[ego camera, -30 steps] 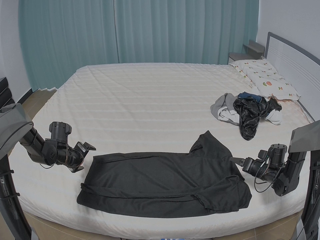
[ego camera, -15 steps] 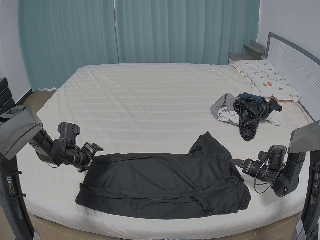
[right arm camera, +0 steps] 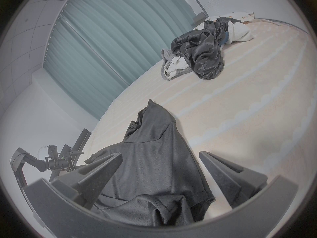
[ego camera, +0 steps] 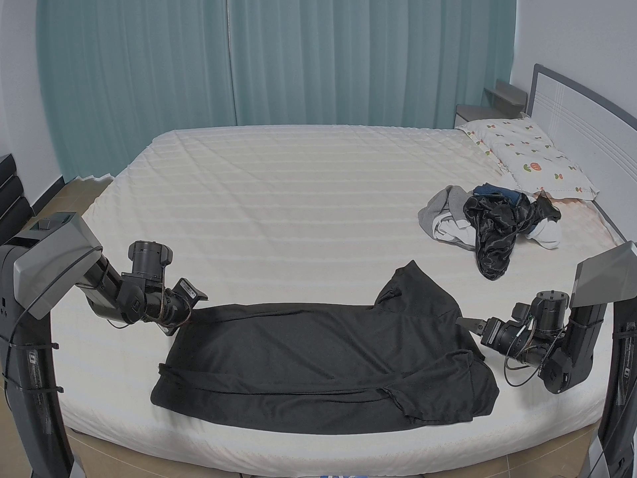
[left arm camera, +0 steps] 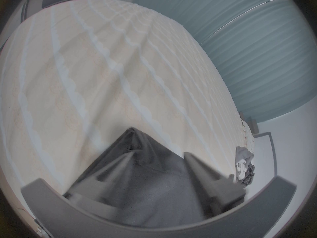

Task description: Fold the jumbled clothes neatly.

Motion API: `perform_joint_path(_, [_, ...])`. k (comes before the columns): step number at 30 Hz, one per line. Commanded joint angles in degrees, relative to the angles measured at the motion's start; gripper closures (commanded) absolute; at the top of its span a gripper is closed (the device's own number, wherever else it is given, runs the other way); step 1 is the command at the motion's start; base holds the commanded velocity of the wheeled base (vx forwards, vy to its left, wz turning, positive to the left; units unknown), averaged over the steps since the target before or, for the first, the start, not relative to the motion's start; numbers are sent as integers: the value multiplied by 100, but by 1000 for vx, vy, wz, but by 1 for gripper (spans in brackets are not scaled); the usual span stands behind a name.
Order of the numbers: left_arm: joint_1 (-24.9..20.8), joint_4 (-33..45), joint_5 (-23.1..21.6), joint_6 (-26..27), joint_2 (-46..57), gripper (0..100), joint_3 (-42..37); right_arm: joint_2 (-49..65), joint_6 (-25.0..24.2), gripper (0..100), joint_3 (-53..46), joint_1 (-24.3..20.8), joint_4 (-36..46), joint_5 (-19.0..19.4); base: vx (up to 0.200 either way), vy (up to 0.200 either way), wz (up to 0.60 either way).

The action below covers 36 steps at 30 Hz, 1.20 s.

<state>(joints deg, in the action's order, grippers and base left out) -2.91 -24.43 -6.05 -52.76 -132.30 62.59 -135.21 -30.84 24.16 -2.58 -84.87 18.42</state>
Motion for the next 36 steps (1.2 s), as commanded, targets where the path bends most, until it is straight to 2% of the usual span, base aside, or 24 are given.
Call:
perform_joint_path(1, [19, -9, 77, 20, -32, 100, 105, -23, 8, 0, 27, 4, -3, -5, 0, 0, 0])
perform_joint_path(13, [283, -9, 121, -24, -401, 100, 878, -32, -1, 0, 45, 4, -21, 4, 0, 0, 0])
perform_joint_path(18, [370, -53, -46, 3, -305, 100, 474, -32, -10, 0, 10, 12, -21, 4, 0, 0, 0])
perform_joint_path(19, [370, -53, -116, 11, -261, 0, 395, -32, -10, 0, 10, 12, -21, 4, 0, 0, 0])
perform_joint_path(25, [370, -53, -459, 3, 117, 0, 69, -59, 8, 0, -105, -5, -249, -5, 0, 0, 0])
perform_joint_path(36, [265, -53, -397, 134, -76, 0, 131, -67, 8, 0, -184, -5, -337, -5, 0, 0, 0])
